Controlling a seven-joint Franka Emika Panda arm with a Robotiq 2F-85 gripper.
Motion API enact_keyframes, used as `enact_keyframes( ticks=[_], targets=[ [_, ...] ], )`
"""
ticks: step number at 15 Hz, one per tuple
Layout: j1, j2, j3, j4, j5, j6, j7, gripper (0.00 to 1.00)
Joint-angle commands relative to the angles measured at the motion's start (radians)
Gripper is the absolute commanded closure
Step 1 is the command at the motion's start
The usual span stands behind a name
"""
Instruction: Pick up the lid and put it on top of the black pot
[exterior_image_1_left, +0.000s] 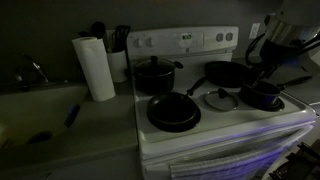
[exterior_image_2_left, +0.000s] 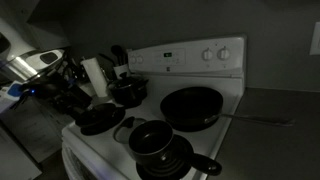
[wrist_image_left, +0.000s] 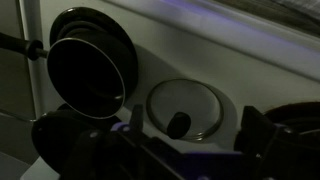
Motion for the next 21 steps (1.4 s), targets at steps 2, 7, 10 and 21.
enact_keyframes(
  ticks=[2, 7, 10, 21],
  targets=[
    [0.025, 0.006, -0.024, 0.002, -0.019, -0.004, 0.015, 0.0],
    [0.025, 0.006, -0.024, 0.002, -0.019, -0.004, 0.015, 0.0],
    [0.008, 0.022, -0.022, 0.01, -0.029, 0.012, 0.03, 0.0],
    [-0.15, 0.175, -0.133, 0.014, -0.029, 0.278, 0.284, 0.0]
  ],
)
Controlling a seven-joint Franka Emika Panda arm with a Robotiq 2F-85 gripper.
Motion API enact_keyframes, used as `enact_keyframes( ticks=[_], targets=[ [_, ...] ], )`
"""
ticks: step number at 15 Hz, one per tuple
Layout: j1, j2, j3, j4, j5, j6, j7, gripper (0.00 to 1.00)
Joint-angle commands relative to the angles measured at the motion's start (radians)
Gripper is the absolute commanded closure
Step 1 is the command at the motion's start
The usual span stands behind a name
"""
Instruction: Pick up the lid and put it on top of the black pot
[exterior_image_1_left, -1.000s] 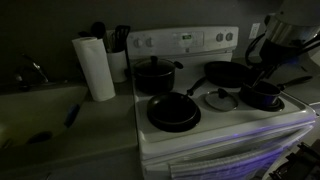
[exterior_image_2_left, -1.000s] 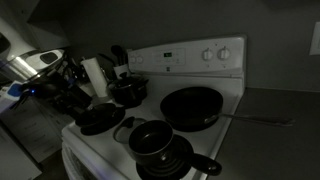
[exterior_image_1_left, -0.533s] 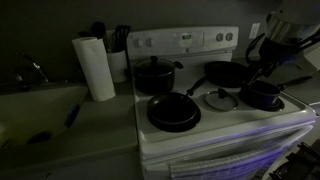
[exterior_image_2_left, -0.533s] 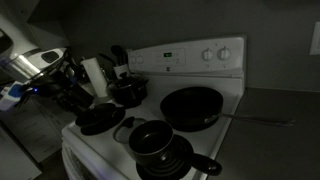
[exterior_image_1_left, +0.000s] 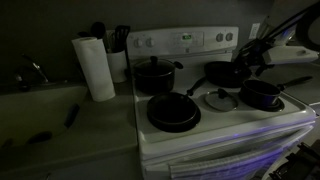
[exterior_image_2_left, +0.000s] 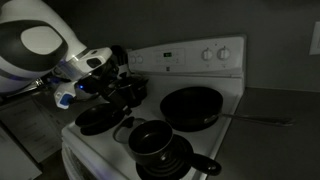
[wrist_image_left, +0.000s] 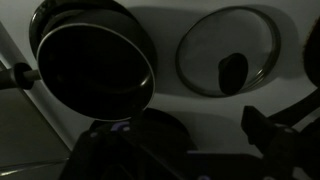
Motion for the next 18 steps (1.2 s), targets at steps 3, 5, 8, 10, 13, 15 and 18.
enact_keyframes(
  ticks=[3, 5, 8, 10, 13, 15, 18],
  targets=[
    [0.024, 0.04, -0.041, 0.013, 0.002, 0.029, -0.011, 0.0],
    [0.037, 0.071, -0.079, 0.038, 0.018, 0.037, -0.071, 0.0],
    [0.067, 0.125, -0.143, 0.067, 0.073, 0.058, -0.201, 0.0],
    [0.095, 0.182, -0.183, 0.114, 0.126, 0.055, -0.309, 0.0],
    [0.135, 0.286, -0.215, 0.215, 0.192, 0.025, -0.442, 0.0],
    [0.138, 0.349, -0.203, 0.286, 0.179, -0.036, -0.442, 0.0],
    [0.147, 0.429, -0.183, 0.37, 0.133, -0.114, -0.347, 0.0]
  ],
)
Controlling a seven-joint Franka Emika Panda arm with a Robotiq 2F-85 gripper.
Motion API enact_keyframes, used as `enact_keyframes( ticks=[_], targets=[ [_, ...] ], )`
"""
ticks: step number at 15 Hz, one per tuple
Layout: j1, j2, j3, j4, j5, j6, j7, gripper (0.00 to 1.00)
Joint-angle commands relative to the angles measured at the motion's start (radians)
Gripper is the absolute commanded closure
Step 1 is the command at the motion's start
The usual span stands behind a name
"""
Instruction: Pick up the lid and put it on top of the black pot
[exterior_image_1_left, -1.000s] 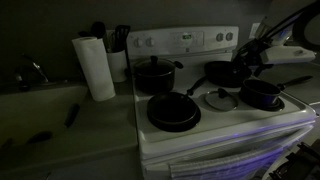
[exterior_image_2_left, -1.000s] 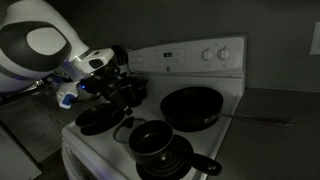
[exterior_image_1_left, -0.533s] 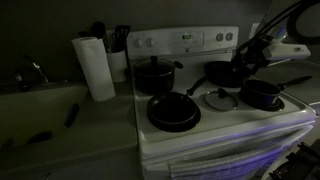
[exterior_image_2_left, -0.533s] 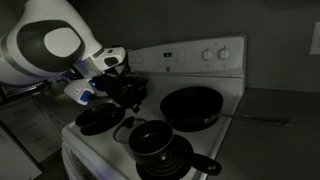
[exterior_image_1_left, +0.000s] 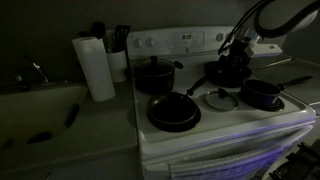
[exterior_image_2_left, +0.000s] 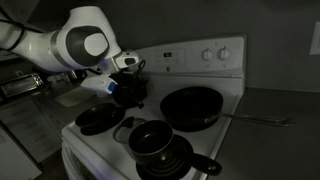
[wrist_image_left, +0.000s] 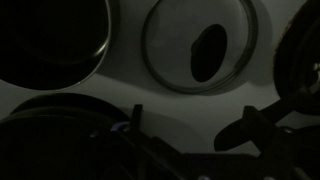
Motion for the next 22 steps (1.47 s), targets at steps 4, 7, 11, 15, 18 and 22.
enact_keyframes(
  ticks=[4, 7, 11, 15, 18, 22],
  targets=[
    [0.059, 0.145, 0.022, 0.147, -0.033, -0.156, 0.208, 0.0],
    [0.085, 0.143, 0.025, 0.138, -0.004, -0.198, 0.284, 0.0],
    [0.086, 0.121, 0.011, 0.07, -0.035, -0.163, 0.39, 0.0],
    [0.084, 0.132, -0.001, 0.042, -0.095, -0.093, 0.376, 0.0],
    [0.081, 0.137, -0.007, 0.011, -0.088, 0.06, 0.247, 0.0],
    [0.082, 0.15, -0.008, -0.029, 0.012, 0.184, 0.039, 0.0]
  ],
)
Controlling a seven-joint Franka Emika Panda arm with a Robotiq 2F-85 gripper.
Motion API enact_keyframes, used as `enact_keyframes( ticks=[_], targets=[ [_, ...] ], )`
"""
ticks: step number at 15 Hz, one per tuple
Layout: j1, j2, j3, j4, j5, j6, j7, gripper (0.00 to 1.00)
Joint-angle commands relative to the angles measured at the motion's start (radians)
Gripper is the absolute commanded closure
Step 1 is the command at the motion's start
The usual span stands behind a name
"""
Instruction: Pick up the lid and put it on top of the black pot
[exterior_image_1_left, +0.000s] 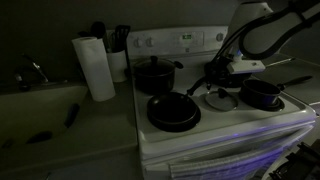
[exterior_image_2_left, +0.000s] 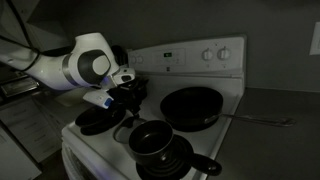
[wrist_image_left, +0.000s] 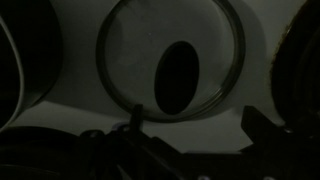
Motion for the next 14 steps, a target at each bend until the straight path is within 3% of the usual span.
enact_keyframes(
  ticks=[1, 4, 7, 9, 14],
  targets=[
    [-0.005, 0.008, -0.006, -0.042, 0.102, 0.06, -0.19, 0.0],
    [-0.007, -0.003, -0.01, -0.046, 0.168, -0.019, -0.335, 0.0],
    [-0.012, -0.011, -0.02, -0.042, 0.15, -0.083, -0.384, 0.0],
    [-0.015, -0.012, -0.028, -0.032, 0.113, -0.136, -0.357, 0.0],
    [-0.008, -0.001, -0.031, 0.005, 0.043, -0.272, -0.14, 0.0]
  ],
)
